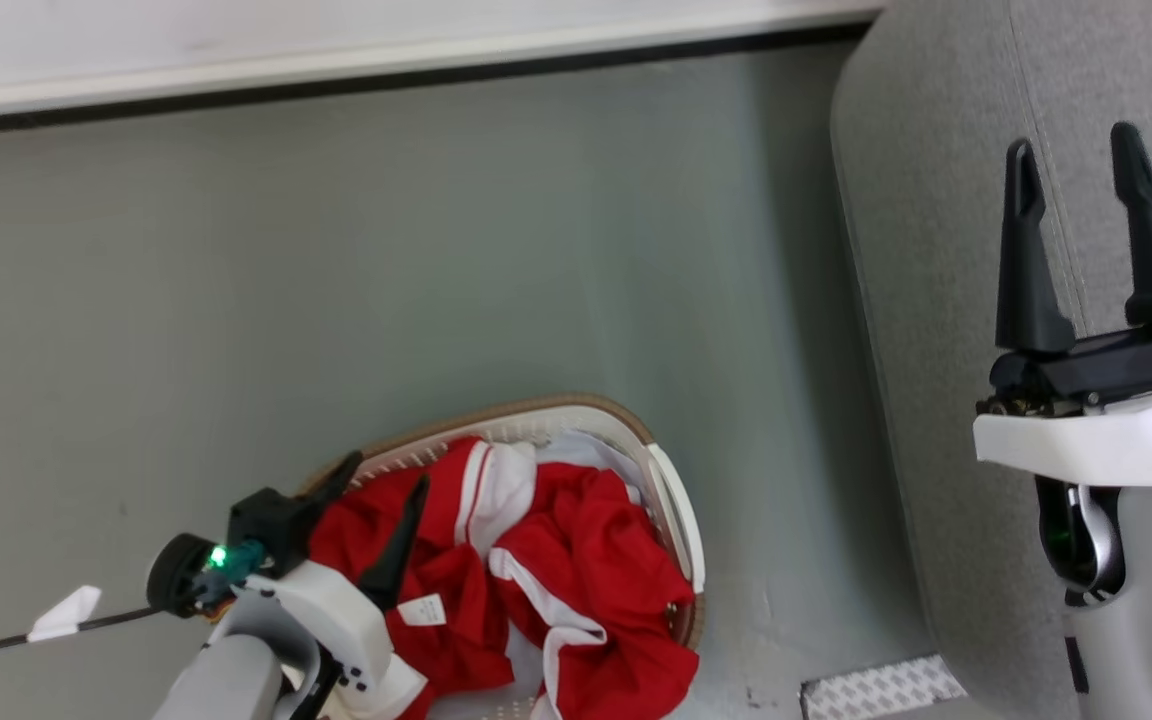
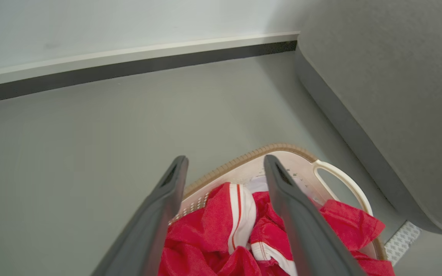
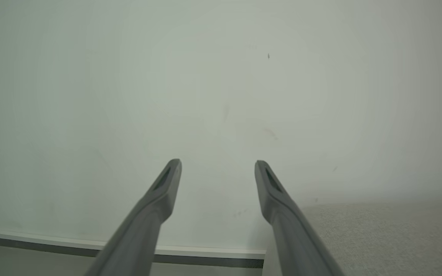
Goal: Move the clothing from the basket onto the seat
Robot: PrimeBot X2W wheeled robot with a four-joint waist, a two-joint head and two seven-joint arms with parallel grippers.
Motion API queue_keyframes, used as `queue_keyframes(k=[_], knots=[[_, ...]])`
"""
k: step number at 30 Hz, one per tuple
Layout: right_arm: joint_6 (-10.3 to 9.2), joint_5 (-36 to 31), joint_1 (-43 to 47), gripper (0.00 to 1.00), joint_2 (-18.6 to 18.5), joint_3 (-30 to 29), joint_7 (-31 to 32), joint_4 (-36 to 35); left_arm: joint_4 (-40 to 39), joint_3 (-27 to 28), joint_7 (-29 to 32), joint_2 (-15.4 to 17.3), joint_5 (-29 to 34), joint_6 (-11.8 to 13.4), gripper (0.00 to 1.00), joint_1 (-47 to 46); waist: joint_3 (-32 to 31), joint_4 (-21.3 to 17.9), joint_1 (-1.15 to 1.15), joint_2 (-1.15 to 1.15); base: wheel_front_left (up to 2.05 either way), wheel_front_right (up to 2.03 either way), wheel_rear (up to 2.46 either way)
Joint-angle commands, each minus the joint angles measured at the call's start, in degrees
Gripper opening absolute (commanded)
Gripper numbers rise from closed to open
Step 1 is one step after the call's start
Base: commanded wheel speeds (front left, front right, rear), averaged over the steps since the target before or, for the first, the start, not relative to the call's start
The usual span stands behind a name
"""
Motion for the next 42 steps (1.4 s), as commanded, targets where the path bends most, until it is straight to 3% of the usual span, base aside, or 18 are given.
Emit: queue_keyframes(k=[1, 10, 19, 40, 41, 42], knots=[[-0.12, 0.2, -1.4, 1.0, -0.1, -0.3, -0.2, -0.9, 3.6, -2.7, 0.0, 1.1, -1.1, 0.1, 1.0, -2.3, 3.2, -2.5, -0.02, 0.0, 0.0, 0.0, 0.0], [-0.12, 0.6, -4.2, 1.0, -0.1, -0.2, -0.2, -4.1, 20.2, -18.5, 1.0, 3.5, 1.1, 0.1, 1.0, -12.5, 9.9, -5.4, -0.02, 0.0, 0.0, 0.0, 0.0], [-0.12, 2.1, -6.7, 1.0, 0.0, 0.9, -0.2, -6.0, 32.8, -28.9, 4.5, 3.7, 6.6, 0.1, 1.0, -20.4, 16.6, -8.0, -0.02, 0.0, 0.0, 0.0, 0.0], [-0.12, 5.4, -8.8, 1.0, -0.1, 3.0, -0.2, -6.3, 40.7, -45.3, 10.0, 4.6, 5.5, 0.0, 1.0, -26.6, 23.5, -11.8, -0.02, 0.0, 0.0, 0.0, 0.0], [-0.12, 5.4, -8.7, 1.0, -0.1, 3.0, -0.2, -6.3, 40.8, -45.7, 10.0, 4.6, 5.1, 0.0, 0.56, -26.7, 23.5, -11.8, -0.02, 0.0, 0.0, 0.0, 0.0], [-0.12, 5.5, -8.6, 1.0, -0.1, 2.9, -0.2, -6.1, 40.8, -46.2, 9.7, 4.5, 4.6, 0.0, 0.33, -26.7, 23.3, -11.8, -0.02, 0.0, 0.0, 0.0, 0.0]])
